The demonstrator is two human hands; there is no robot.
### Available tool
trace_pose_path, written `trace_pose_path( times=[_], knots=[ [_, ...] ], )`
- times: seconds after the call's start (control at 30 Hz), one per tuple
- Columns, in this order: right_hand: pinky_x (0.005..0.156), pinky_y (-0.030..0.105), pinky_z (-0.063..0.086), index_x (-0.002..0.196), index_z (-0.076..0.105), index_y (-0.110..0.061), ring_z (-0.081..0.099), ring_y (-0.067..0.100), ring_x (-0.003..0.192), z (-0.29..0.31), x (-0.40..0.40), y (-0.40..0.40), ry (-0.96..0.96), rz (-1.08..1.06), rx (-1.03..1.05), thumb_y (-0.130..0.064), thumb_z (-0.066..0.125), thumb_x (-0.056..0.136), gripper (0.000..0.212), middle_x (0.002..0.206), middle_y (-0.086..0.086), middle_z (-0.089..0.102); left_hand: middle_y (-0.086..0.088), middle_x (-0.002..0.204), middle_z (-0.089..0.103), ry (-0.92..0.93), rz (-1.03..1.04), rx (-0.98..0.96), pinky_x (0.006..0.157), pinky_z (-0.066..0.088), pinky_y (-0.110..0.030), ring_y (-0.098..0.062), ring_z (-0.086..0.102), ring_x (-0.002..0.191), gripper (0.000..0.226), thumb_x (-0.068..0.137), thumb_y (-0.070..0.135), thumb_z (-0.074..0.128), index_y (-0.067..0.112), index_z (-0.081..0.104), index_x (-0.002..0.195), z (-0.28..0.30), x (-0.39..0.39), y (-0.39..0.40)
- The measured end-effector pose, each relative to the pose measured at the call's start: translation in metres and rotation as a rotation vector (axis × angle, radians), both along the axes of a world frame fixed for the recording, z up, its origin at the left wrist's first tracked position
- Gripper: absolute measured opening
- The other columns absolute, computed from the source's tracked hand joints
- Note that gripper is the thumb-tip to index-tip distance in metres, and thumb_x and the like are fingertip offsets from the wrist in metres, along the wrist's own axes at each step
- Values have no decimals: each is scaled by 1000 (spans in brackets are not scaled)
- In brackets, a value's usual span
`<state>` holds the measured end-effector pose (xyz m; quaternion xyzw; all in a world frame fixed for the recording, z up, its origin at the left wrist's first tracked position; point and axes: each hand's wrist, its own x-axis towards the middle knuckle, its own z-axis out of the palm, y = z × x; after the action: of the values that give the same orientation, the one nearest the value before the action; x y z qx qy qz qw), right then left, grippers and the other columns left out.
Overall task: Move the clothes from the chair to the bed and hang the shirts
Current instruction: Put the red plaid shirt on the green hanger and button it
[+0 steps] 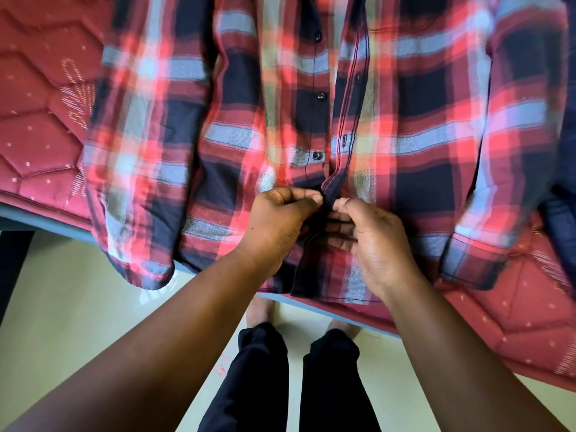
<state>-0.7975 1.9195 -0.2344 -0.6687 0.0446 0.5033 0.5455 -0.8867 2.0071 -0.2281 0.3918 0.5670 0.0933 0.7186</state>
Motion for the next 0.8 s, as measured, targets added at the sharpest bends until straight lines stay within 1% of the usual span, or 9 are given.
trace_pose_path(
  times=[0.17, 0.3, 0.37, 0.43, 0.5, 0.6, 0.67, 0.73, 0.8],
  knots=[
    [59, 24, 54, 82, 70, -17, 68, 14, 64, -5, 9, 0, 115, 43, 19, -11, 67, 89, 9, 75, 0, 72, 6, 64, 64, 50, -56, 31, 63, 49, -20, -4, 57, 62, 17, 89, 10, 67, 20, 69, 76, 0, 0, 0],
    [56, 22, 54, 80, 71, -17, 66, 11, 58, -7, 8, 3, 91, 62, 11, -9, 70, 86, 9, 69, 0, 72, 3, 68, 62, 73, -80, -4, 65, 48, -20, -7, 56, 66, 18, 93, 10, 62, 20, 67, 79, 1, 3, 3],
    [54, 23, 53, 77, 71, -16, 64, 11, 55, -10, 2, 5, 3, 62, -11, -7, 69, 87, 13, 64, 0, 70, 0, 73, 64, 73, -60, -30, 66, 49, -22, -10, 59, 69, 20, 94, 9, 59, 19, 67, 79, 3, 4, 3],
    [58, 31, 54, 75, 71, -15, 63, 15, 59, -16, -8, 5, -144, 29, -22, -9, 70, 87, 14, 66, 2, 70, -5, 73, 68, 42, -43, -32, 63, 52, -23, -14, 62, 66, 16, 90, 7, 63, 15, 71, 78, 5, 4, 2],
    [66, 42, 56, 75, 71, -16, 63, 17, 66, -23, -18, 5, -332, 26, -46, -21, 72, 87, 12, 71, 2, 71, -12, 74, 71, 33, -71, 14, 59, 51, -23, -17, 61, 61, 8, 86, 10, 71, 7, 74, 79, 6, 6, -1],
    [69, 42, 56, 82, 72, -20, 66, 16, 69, -31, -29, 6, -574, 67, -115, -34, 71, 85, 14, 75, -3, 73, -18, 76, 72, 103, -12, 78, 67, 52, -32, -22, 62, 66, 15, 84, 13, 73, 11, 74, 70, 0, 10, -3],
    [69, 42, 55, 87, 73, -20, 68, 19, 73, -32, -32, 8, -643, 74, -129, -39, 67, 84, 21, 78, -3, 73, -15, 71, 71, 137, 61, 84, 74, 53, -38, -23, 62, 68, 22, 83, 13, 73, 14, 72, 61, -4, 13, -3],
    [69, 43, 55, 89, 73, -20, 68, 22, 76, -32, -32, 9, -656, 89, -120, -45, 62, 82, 28, 81, -3, 74, -11, 68, 68, 131, 125, 61, 75, 54, -36, -22, 62, 68, 25, 84, 9, 72, 14, 70, 60, -3, 15, -5],
    [68, 42, 54, 89, 73, -20, 67, 22, 75, -32, -31, 9, -662, 107, -103, -44, 61, 82, 28, 81, -4, 73, -11, 69, 69, 107, 184, 19, 74, 55, -33, -23, 64, 68, 22, 86, 6, 70, 12, 70, 64, 0, 15, -6]
  ],
)
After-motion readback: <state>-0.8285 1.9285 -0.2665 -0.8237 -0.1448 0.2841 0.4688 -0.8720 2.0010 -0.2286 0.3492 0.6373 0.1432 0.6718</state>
